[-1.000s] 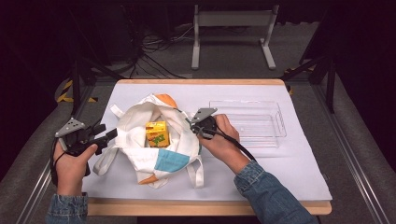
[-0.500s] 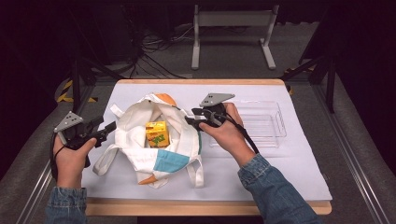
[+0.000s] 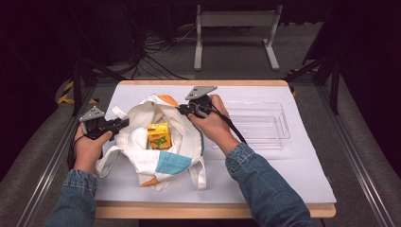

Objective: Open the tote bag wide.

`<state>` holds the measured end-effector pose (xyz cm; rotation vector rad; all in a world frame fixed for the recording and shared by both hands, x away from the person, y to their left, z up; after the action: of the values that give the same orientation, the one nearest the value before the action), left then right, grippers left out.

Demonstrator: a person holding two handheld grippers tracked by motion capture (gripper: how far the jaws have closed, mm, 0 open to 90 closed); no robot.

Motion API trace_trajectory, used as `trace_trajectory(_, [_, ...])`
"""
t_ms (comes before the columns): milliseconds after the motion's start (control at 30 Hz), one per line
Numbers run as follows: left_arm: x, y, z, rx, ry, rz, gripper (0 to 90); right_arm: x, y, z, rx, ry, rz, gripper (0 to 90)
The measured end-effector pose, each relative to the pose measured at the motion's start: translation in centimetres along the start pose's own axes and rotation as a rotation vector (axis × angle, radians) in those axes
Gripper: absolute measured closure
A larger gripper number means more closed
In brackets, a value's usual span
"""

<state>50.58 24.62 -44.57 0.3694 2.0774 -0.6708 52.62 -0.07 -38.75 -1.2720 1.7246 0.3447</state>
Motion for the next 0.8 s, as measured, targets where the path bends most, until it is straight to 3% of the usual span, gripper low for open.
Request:
trace_trajectory(67, [-0.1, 0.2, -0.2, -0.011, -0.002, -0.004, 86.2, 0.2, -0.4, 0.0, 0.023, 0.021, -0.016, 84.2])
trace_trajectory(100, [0.1, 0.7, -0.3, -0.04, 0.013, 0.0, 86.4, 0.4, -0.7, 0.1, 0.033, 0.036, -0.021, 84.3])
trace_trajectory(233, [0.9, 1.3, -0.1, -0.059, 0.063, 0.002, 86.7, 1.3, -1.1, 0.6, 0.035, 0.077, -0.023, 84.6])
trace_trajectory(267, [1.4, 1.5, 0.3, -0.083, 0.092, 0.018, 86.8, 2.1, -1.1, 1.3, 0.039, 0.13, -0.047, 84.8])
trace_trajectory(333, [1.7, 1.6, 0.5, -0.092, 0.112, 0.024, 86.8, 2.4, -1.1, 1.6, 0.041, 0.151, -0.057, 84.8])
trace_trajectory(367, [2.4, 1.9, 1.0, -0.104, 0.149, 0.015, 86.8, 3.2, -0.9, 2.2, 0.036, 0.211, -0.074, 85.0])
trace_trajectory(400, [2.4, 1.9, 1.0, -0.104, 0.149, 0.015, 86.8, 3.2, -0.9, 2.2, 0.036, 0.211, -0.074, 85.0])
trace_trajectory(433, [3.2, 2.3, 1.4, -0.1, 0.175, -0.008, 86.9, 3.9, -0.5, 2.6, 0.006, 0.258, -0.052, 85.1])
trace_trajectory(567, [4.4, 2.5, 1.8, -0.09, 0.204, -0.053, 86.9, 4.8, -0.2, 3.1, -0.022, 0.318, -0.046, 85.2])
trace_trajectory(700, [5.3, 2.4, 2.1, -0.09, 0.227, -0.082, 87.0, 5.5, 0.3, 3.4, -0.027, 0.393, -0.058, 85.2])
trace_trajectory(800, [5.9, 2.4, 2.0, -0.076, 0.227, -0.097, 87.1, 5.8, 0.6, 3.4, -0.034, 0.419, -0.043, 85.2])
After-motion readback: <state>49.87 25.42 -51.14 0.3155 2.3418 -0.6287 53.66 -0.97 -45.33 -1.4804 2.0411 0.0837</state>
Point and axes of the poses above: each handheld gripper's, and its own axes: z roughly forward along the jaws, x roughly out of its underside, y roughly to its left, the point moved 9 cm from there along z, roughly forward along the jaws, and after that the axes turned 12 degrees about -z, right-handed, at the moved point
